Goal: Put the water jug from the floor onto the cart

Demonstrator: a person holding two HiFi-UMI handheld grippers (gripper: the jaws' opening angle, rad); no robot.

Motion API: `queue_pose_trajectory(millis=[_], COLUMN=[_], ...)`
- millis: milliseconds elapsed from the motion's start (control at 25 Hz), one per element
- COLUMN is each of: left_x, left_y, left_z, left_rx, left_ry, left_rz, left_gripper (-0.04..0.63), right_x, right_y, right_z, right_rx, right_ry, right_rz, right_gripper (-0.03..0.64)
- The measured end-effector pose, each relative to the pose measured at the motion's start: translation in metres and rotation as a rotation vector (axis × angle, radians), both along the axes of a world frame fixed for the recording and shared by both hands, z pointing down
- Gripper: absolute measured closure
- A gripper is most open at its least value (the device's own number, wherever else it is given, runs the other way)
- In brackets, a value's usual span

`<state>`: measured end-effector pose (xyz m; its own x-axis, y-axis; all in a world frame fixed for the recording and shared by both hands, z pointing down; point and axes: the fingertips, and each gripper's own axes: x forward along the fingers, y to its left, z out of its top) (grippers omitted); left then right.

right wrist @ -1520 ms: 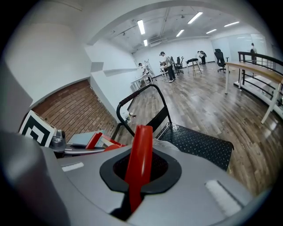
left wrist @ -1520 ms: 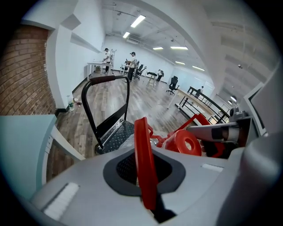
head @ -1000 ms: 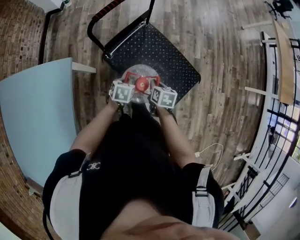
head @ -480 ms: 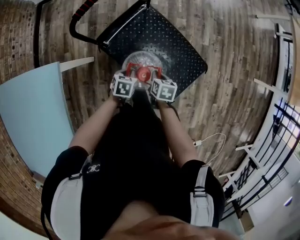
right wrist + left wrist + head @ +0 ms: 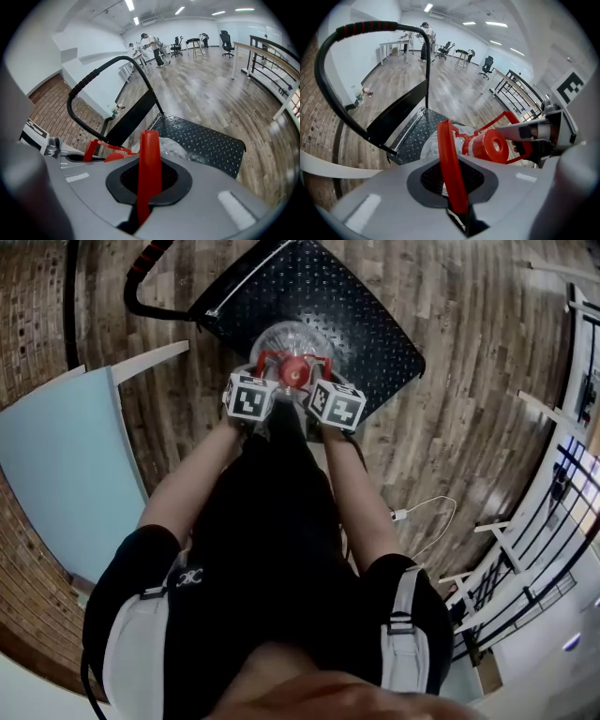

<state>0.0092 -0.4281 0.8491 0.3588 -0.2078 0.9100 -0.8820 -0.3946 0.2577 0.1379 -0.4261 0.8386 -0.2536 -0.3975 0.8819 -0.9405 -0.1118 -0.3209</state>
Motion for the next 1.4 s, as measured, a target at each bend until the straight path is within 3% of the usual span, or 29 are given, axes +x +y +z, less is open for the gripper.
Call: queue_pose_trajectory(millis=[520,760,1040,1400], left_x=[0.007,0.009,0.003,-0.004], left_y=[0.003,0.013,0.012,-0.004], left_z=[0.003,0.005,-0.008,-0.051], left_rx=[-0.055,-0.093,-0.059,0.052], left_ry=[0.032,0.092,0.081,0.061], left_rz=[0.026,-0.006,-0.025,-0.032], left_gripper=[0.529,0.48,0.442,0.47], right_x=[0.017,0.014,0.017,0.034], right_y=[-0.006,-0.006,0.001,0.004], right_z=[0.01,0.009,0.003,-0.03], right_rx=[-0.025,-0.017,-0.008,0.076], right_ry=[0.044,0.038,0.085,0.164], right_rz=[0.035,0.015,-0.008,0.021], right_gripper=[0.601,0.595,0.471,0.473])
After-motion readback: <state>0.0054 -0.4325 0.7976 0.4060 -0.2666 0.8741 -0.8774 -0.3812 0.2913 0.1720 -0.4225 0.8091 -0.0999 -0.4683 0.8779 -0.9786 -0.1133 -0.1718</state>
